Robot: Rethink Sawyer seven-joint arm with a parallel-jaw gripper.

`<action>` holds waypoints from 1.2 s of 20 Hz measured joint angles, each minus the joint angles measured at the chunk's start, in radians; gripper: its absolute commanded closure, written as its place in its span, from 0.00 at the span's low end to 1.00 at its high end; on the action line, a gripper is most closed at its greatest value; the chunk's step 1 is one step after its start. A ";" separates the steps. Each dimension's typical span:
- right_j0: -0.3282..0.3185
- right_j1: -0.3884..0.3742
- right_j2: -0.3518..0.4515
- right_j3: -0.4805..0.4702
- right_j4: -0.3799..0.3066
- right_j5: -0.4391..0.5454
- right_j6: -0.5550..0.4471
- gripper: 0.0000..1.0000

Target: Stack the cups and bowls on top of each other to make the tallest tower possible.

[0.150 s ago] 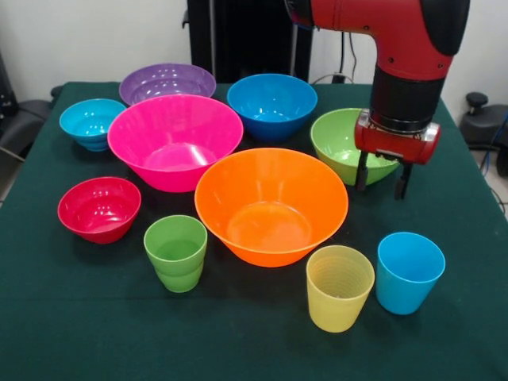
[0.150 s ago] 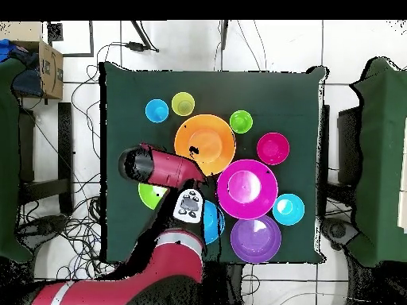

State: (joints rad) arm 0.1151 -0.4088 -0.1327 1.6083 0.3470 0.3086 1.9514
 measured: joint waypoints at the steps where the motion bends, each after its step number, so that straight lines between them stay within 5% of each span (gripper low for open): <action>1: 0.003 0.000 -0.002 0.000 0.003 0.002 0.003 0.00; 24: 0.088 0.055 -0.139 -0.167 0.098 0.012 0.156 0.00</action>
State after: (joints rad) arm 0.2029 -0.3534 -0.2712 1.4412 0.4446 0.3209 2.1075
